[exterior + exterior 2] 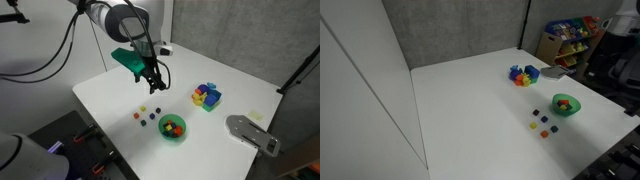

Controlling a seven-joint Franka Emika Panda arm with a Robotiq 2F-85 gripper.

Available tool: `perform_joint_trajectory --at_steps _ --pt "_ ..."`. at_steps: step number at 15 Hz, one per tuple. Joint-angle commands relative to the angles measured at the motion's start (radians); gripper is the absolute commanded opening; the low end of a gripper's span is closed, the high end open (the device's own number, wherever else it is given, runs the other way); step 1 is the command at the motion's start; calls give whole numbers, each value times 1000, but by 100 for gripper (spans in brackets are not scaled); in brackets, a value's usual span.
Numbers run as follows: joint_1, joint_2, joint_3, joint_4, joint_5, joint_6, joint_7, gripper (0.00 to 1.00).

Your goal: Put the brown block in the bowl

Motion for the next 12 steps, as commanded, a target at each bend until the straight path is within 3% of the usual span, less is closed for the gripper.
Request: perform_joint_trajectory --at_steps 1,12 --pt "-17 0 17 1 3 -2 -2 100" --pt "9 50 88 3 9 125 81 100"
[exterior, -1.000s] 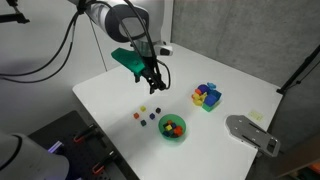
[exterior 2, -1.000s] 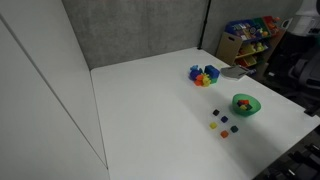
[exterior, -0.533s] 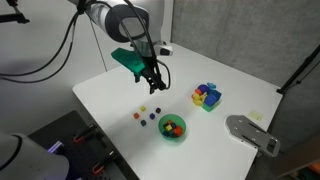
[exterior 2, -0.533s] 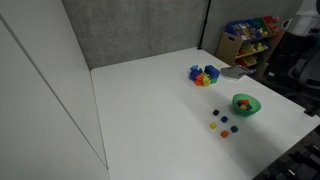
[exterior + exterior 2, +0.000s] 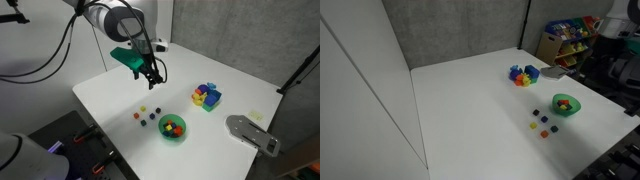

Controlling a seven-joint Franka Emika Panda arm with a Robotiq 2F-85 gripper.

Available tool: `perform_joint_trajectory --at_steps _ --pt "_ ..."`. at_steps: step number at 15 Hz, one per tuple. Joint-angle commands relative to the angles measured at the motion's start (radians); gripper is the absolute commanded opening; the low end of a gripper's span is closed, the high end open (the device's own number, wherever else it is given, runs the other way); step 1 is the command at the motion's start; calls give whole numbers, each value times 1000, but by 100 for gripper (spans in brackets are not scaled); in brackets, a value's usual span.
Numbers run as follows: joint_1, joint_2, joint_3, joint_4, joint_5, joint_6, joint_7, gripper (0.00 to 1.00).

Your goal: Put the brown block in the bowl

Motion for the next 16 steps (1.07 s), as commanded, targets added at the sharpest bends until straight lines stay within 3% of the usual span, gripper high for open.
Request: perform_joint_trajectory --at_steps 1,7,16 --pt "8 39 31 5 7 78 72 100" --pt "32 158 75 8 11 259 175 100" --pt "56 454 100 122 -3 447 160 100"
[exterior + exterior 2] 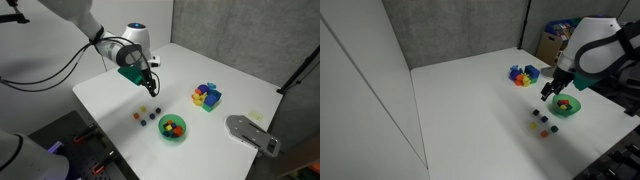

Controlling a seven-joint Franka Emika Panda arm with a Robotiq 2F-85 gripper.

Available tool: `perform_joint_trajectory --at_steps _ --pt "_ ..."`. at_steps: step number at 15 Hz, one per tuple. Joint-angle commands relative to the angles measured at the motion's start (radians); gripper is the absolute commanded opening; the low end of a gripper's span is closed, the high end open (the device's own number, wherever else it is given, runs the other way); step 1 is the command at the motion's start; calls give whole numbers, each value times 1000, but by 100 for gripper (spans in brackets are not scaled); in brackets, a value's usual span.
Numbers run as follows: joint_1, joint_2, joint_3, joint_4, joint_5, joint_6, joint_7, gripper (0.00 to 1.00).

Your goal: Put the brown block in the bowl

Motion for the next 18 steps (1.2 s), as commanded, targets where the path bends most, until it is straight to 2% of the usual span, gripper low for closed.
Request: perform_joint_trajectory --at_steps 1,9,18 --pt "4 140 -5 107 -14 34 8 100" --pt "19 374 -62 290 -44 47 28 100" --pt "32 535 -109 410 -71 46 29 100"
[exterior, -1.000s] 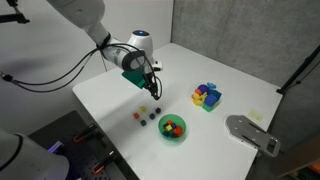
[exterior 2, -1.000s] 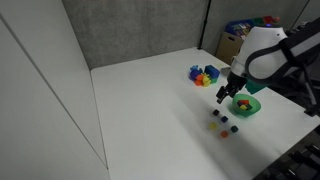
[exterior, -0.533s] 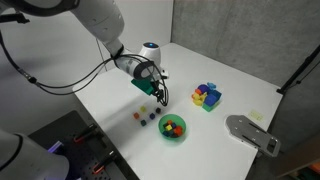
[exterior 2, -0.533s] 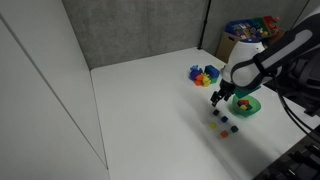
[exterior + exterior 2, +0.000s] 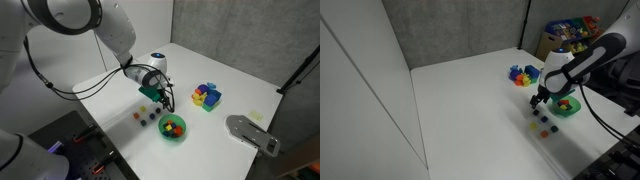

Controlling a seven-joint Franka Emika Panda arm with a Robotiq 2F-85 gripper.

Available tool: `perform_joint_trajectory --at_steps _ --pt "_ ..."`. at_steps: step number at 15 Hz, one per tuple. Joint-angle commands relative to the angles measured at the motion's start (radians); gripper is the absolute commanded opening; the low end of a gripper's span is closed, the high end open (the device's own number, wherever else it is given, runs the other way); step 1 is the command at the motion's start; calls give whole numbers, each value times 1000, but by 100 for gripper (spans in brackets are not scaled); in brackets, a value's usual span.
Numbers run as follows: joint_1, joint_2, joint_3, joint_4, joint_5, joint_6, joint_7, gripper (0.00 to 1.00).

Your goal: Put the brown block in the bowl

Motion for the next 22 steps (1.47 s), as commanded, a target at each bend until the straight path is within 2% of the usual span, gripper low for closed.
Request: perform_joint_trajectory --at_steps 1,7,8,9,17,18,19,22 --pt "17 59 -16 54 -24 -3 31 100" --pt "25 107 -18 83 -21 -8 32 100" --pt "27 111 -18 86 -20 -10 33 75" --pt "29 114 -18 88 -20 -11 34 75" --pt "36 120 -20 101 -16 -39 35 9" --pt "35 106 -18 101 -14 -56 35 6" --pt "34 93 -16 102 -13 -71 35 10" --pt "50 41 -36 104 -23 -134 62 10"
